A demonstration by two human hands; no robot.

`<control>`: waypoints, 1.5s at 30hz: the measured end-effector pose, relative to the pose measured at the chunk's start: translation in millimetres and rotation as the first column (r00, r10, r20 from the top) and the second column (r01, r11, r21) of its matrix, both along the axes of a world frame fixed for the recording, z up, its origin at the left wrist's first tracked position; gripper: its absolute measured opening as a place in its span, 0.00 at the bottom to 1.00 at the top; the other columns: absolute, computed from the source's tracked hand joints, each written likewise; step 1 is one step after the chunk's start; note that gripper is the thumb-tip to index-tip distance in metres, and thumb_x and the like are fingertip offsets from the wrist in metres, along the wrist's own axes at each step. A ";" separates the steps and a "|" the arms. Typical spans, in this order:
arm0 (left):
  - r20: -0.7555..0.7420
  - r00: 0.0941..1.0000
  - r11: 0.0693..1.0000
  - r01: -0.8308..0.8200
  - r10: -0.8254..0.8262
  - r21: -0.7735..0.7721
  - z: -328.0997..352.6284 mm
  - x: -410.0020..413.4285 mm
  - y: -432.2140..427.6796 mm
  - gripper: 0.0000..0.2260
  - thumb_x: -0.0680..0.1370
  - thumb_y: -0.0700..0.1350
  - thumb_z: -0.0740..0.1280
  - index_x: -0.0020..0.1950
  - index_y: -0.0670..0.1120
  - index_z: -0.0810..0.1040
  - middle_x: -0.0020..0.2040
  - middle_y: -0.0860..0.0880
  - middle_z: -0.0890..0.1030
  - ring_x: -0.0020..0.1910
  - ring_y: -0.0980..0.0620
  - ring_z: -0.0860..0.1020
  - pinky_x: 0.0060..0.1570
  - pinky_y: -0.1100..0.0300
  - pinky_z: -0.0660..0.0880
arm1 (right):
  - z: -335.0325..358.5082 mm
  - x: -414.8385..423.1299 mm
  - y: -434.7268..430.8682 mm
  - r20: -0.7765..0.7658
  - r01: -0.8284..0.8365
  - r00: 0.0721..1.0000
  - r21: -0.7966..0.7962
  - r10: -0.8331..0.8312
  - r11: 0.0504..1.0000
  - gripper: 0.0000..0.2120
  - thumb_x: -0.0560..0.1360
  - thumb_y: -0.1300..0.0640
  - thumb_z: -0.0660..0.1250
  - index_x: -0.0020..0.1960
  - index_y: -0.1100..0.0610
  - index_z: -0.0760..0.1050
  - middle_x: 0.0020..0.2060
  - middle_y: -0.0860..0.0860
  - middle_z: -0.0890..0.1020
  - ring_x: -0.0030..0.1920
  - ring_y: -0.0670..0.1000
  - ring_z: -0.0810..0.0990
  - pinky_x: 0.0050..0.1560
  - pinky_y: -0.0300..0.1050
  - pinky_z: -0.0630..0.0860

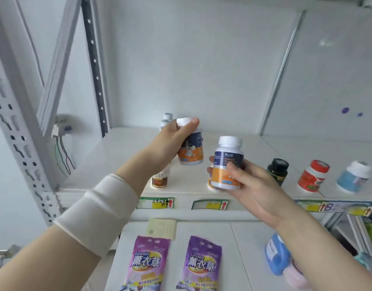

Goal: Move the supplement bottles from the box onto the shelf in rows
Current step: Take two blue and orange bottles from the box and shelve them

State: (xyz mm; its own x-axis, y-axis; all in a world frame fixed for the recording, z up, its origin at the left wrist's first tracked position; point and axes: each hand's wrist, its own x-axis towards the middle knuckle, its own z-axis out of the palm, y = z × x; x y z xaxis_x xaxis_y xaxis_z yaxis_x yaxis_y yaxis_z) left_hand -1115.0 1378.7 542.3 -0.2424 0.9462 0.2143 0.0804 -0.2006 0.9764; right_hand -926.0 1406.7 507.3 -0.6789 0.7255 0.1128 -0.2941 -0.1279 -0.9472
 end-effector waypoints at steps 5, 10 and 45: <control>-0.167 0.982 0.995 0.073 -0.084 -0.073 14.5 -22.2 90.2 0.19 0.73 0.58 0.64 0.51 0.42 0.75 0.53 0.41 0.81 0.53 0.45 0.79 0.65 0.46 0.71 | 27.5 -10.4 71.7 0.042 0.042 0.998 0.035 -0.043 0.999 0.39 0.52 0.49 0.81 0.59 0.59 0.74 0.47 0.53 0.82 0.47 0.50 0.82 0.48 0.45 0.81; -0.340 0.927 0.983 0.116 -0.159 -0.143 18.0 -46.8 176.5 0.17 0.75 0.56 0.65 0.56 0.45 0.73 0.55 0.46 0.80 0.51 0.50 0.78 0.59 0.56 0.73 | 37.5 -27.5 140.9 0.334 0.124 0.923 0.208 -0.190 0.970 0.22 0.70 0.61 0.69 0.62 0.58 0.71 0.51 0.52 0.81 0.50 0.49 0.81 0.56 0.46 0.77; -0.595 0.780 0.896 -0.106 -0.193 -0.430 -41.8 -83.5 387.3 0.16 0.72 0.46 0.72 0.55 0.45 0.71 0.51 0.47 0.76 0.47 0.48 0.76 0.58 0.51 0.75 | -40.2 -128.5 332.5 0.727 0.013 0.590 0.427 -0.351 0.904 0.31 0.66 0.60 0.75 0.65 0.56 0.64 0.60 0.52 0.76 0.60 0.54 0.76 0.60 0.52 0.75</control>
